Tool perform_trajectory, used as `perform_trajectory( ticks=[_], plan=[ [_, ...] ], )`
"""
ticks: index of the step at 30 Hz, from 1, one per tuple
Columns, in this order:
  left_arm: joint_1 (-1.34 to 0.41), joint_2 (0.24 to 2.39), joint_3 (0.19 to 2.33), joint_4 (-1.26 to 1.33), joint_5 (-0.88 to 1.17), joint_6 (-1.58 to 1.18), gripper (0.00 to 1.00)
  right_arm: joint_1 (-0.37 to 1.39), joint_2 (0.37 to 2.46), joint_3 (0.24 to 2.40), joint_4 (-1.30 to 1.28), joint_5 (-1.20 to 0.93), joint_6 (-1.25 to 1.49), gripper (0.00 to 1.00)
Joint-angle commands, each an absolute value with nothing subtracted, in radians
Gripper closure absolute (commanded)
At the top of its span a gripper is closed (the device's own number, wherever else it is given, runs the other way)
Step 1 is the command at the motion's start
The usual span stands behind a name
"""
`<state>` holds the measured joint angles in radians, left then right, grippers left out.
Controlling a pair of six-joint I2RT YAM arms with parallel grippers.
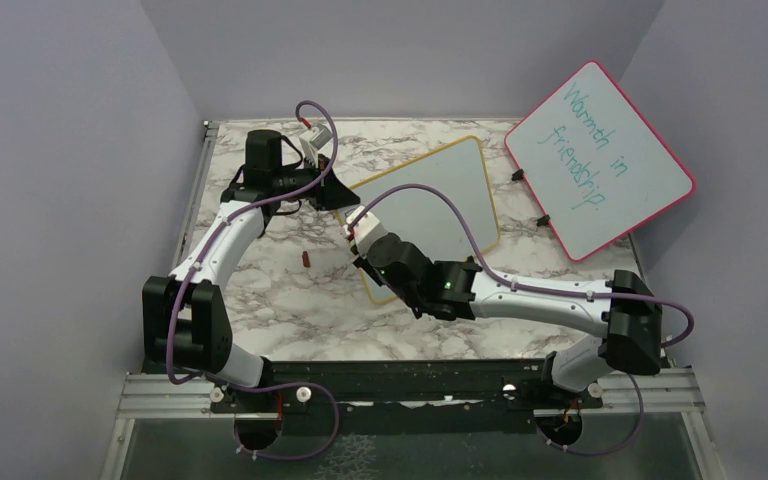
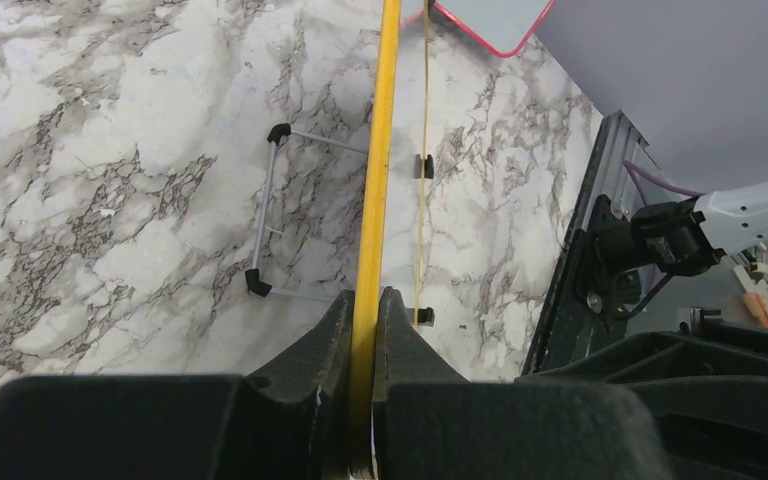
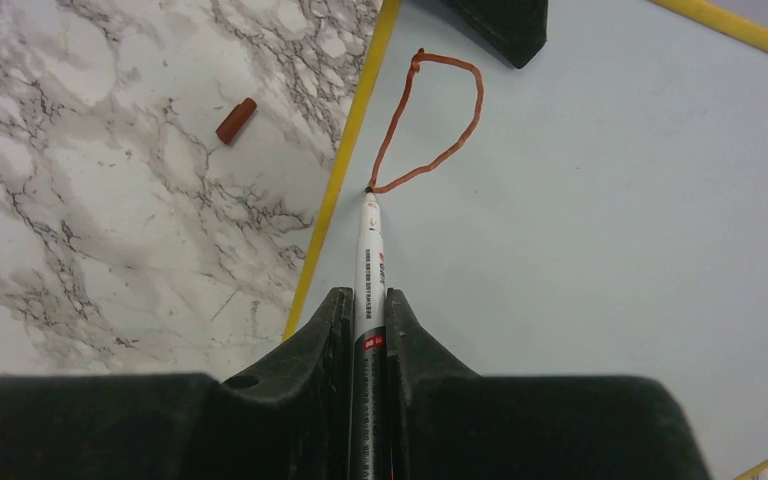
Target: Write a sentence on the whiteboard
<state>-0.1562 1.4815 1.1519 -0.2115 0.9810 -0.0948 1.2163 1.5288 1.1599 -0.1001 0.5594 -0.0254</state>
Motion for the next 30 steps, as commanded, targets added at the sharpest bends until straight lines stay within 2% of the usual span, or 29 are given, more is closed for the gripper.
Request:
perform_trajectory(
  ticks=[1, 9, 30],
  plan=[
    [-0.153, 1.523, 1.141, -0.271, 0.818, -0.006, 1.00, 1.218, 1.469, 1.139, -0.071, 0.589, -0.018, 1.00],
    [-0.152, 1.523, 1.140, -0.274, 0.816, -0.005, 1.00, 1.199, 1.407, 1.091, -0.039, 0.639, -0.041, 1.00],
    [-0.151, 1.530, 1.144, -0.279, 0.819, -0.005, 1.00, 1.154, 1.414, 1.053, 0.070, 0.526, -0.039, 0.99]
  ],
)
